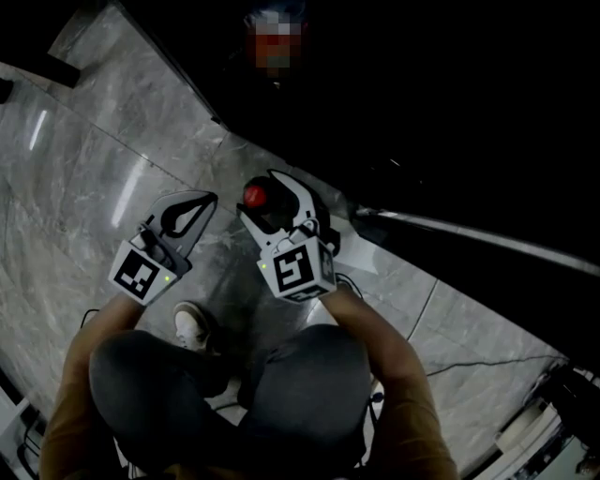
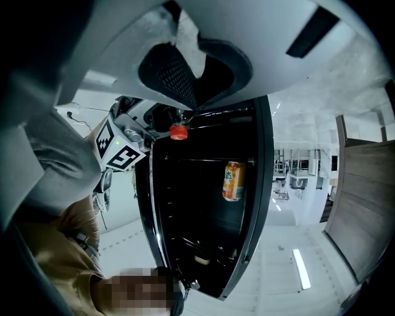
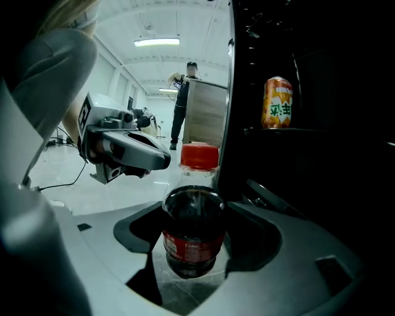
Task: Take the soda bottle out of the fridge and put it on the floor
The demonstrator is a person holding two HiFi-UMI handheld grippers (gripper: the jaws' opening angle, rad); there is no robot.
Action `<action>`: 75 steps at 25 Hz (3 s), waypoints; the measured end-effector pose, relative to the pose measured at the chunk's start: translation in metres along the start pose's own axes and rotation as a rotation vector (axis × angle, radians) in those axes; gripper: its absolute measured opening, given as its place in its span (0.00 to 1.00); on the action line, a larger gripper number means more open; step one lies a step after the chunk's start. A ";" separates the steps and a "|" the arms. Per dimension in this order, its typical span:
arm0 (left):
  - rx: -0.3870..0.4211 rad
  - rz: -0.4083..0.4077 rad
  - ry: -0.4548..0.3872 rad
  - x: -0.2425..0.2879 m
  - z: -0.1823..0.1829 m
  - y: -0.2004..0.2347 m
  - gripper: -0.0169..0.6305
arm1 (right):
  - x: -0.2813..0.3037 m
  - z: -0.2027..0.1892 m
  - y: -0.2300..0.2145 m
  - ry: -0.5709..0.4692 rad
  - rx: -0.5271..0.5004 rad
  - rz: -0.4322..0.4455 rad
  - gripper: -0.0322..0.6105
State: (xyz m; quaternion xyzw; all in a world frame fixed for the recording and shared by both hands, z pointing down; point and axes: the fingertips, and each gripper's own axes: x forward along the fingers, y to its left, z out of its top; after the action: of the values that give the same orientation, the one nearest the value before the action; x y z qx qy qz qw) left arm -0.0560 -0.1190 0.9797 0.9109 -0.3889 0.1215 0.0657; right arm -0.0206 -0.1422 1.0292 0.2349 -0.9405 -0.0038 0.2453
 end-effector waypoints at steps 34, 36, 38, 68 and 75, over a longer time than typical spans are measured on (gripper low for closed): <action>-0.030 0.028 0.008 -0.011 -0.020 -0.007 0.03 | 0.019 -0.072 0.015 0.133 0.051 -0.037 0.53; -0.036 0.029 0.007 -0.010 -0.020 -0.007 0.03 | 0.018 -0.070 0.016 0.141 0.032 -0.036 0.53; -0.034 0.026 0.004 -0.009 -0.019 -0.008 0.03 | 0.017 -0.067 0.014 0.142 0.021 -0.041 0.53; -0.131 0.030 0.050 -0.024 0.036 0.000 0.03 | -0.058 -0.029 0.013 0.278 0.103 -0.090 0.52; -0.174 0.063 0.061 -0.059 0.090 -0.001 0.03 | -0.095 0.020 0.025 0.334 0.127 -0.088 0.38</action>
State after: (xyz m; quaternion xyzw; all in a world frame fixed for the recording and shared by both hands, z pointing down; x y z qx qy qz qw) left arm -0.0798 -0.0967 0.8764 0.8850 -0.4241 0.1169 0.1527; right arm 0.0329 -0.0802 0.9712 0.2882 -0.8738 0.0838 0.3827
